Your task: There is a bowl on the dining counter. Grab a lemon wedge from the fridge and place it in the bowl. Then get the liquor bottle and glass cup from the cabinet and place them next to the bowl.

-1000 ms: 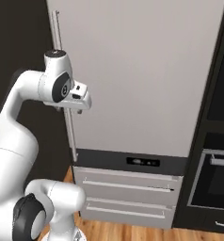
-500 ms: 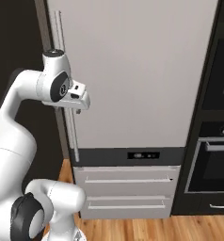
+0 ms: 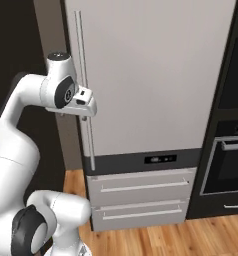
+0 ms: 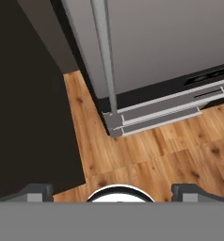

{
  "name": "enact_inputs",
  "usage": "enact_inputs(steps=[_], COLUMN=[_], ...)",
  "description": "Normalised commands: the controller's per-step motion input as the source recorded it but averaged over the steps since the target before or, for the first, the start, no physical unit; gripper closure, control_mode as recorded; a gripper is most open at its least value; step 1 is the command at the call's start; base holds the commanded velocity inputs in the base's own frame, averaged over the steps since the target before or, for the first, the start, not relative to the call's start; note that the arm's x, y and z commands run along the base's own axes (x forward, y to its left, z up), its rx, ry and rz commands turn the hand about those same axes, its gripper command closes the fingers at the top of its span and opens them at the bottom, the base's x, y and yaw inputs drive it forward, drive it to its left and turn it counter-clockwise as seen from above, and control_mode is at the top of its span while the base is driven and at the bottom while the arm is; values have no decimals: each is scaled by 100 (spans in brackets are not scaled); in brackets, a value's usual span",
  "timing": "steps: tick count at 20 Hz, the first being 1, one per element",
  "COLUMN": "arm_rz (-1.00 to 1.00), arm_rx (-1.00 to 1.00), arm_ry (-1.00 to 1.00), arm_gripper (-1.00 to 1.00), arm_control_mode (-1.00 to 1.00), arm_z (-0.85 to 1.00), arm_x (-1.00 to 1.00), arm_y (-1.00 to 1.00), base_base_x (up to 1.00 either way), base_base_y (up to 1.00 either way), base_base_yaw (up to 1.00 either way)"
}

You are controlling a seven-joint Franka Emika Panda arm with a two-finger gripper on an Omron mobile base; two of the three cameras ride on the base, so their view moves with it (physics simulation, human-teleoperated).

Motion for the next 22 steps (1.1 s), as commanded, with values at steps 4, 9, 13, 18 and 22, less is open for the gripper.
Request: enact_inputs(steps=[4,9,13,18,22], arm_rz=[0,-4,0,0,0], arm_rx=[0,0,0,0,1], arm_ry=[0,-1,-21,-27,-19], arm_gripper=[-100,-100,-100,-100,-100], arm_control_mode=[100,-100,-100,-100,-100], arm_z=[0,0,0,0,-1], arm_x=[0,10,24,29,49], arm_y=[0,0,9,21,13], base_base_x=[0,2,0,0,0], base_base_y=[24,3,0,0,0], base_base_yaw=[-11,-3,0,0,0])
